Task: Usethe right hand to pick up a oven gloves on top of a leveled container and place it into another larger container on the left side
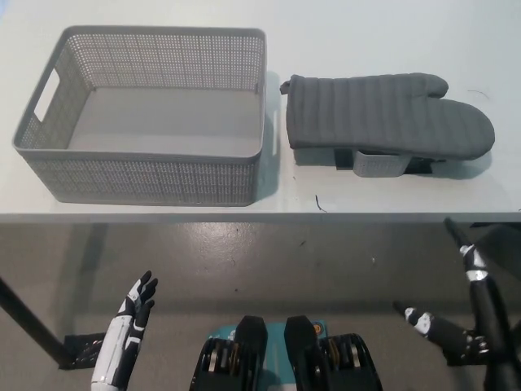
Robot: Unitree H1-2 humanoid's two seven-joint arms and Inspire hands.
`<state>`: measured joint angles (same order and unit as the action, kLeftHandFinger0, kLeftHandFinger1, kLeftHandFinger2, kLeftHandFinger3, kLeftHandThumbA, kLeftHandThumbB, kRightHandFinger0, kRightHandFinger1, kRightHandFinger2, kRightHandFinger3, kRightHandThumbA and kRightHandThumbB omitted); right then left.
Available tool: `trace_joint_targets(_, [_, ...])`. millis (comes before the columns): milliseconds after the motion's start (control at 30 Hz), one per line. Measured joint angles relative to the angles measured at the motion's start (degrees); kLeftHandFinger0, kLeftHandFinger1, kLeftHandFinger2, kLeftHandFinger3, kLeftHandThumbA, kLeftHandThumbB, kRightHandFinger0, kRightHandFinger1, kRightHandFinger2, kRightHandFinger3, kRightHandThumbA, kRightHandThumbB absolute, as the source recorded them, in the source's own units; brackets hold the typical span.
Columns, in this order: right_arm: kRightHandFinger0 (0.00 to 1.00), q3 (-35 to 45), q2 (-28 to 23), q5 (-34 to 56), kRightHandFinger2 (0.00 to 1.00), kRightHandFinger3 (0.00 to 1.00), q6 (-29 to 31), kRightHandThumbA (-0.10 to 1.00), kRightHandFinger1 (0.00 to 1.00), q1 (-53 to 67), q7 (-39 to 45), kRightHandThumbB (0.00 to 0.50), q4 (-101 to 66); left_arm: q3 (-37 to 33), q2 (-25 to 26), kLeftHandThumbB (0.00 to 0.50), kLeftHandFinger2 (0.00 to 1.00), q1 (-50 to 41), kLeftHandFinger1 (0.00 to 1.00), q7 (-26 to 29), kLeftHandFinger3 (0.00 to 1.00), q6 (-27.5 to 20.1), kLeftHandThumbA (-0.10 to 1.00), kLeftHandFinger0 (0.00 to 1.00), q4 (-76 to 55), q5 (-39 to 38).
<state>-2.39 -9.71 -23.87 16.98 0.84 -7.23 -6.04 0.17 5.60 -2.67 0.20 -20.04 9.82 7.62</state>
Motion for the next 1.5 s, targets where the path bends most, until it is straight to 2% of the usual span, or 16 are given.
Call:
trace_joint_targets(133, [1.0,0.5,-1.8,-4.3,1.0,1.0,-1.9,1.0,1.0,-2.1,0.1,0.286,-2.0,0.0,0.0,0.139,1.0,0.0,1.0,-0.1,1.0,0.0,1.0,1.0,-0.1,0.0])
trace_joint_targets(167, [1.0,0.6,-2.4,-5.8,1.0,1.0,-2.6,1.0,1.0,-3.1,0.1,0.288,-2.2,0.0,0.0,0.156,1.0,0.0,1.0,-0.1,1.0,0.0,1.0,1.0,-0.1,0.0])
trace_joint_targets(300, [1.0,0.5,-3.9,-10.9,1.0,1.0,-5.8,1.0,1.0,-7.6,0.5,0.295,-2.2,0.2,0.0,0.147,1.0,0.0,1.0,-0.1,1.0,0.0,1.0,1.0,-0.1,0.0])
trace_joint_targets(467, [1.0,0.1,-5.0,-16.8,1.0,1.0,-10.0,1.0,1.0,-13.4,1.6,0.286,-1.5,0.2,0.0,0.159,1.0,-0.1,1.0,-0.1,1.0,-0.1,1.0,1.0,-0.1,0.0])
trace_joint_targets(600, [1.0,-0.8,-5.6,-21.4,1.0,1.0,-13.6,1.0,1.0,-17.5,2.7,0.271,0.6,0.2,0.1,0.139,1.0,-0.2,1.0,-0.1,1.0,-0.3,1.0,1.0,0.0,0.2])
trace_joint_targets(667, [1.0,-1.6,-5.8,-23.8,1.0,1.0,-15.5,1.0,1.0,-19.5,3.3,0.276,2.0,0.2,0.1,0.113,1.0,-0.2,1.0,-0.1,1.0,-0.5,1.0,1.0,0.1,0.3])
trace_joint_targets(933, [1.0,-5.5,-7.4,-32.4,1.0,1.0,-23.2,1.0,1.0,-27.2,5.2,0.266,10.1,0.1,0.5,0.108,1.0,-0.2,1.0,-0.1,1.0,-2.6,1.0,1.0,0.2,0.3])
trace_joint_targets(1233, [1.0,-9.0,-7.8,-36.6,1.0,1.0,-28.7,1.0,1.0,-30.4,6.2,0.291,16.8,-0.1,0.8,0.103,1.0,-0.4,1.0,-0.1,1.0,-3.4,1.0,1.0,0.2,0.3])
trace_joint_targets(1500, [1.0,-11.7,-7.9,-37.5,1.0,1.0,-30.8,1.0,1.0,-32.6,5.9,0.308,23.8,-0.5,1.0,0.094,1.0,-0.6,1.0,-0.1,1.0,-3.8,1.0,1.0,0.2,0.4])
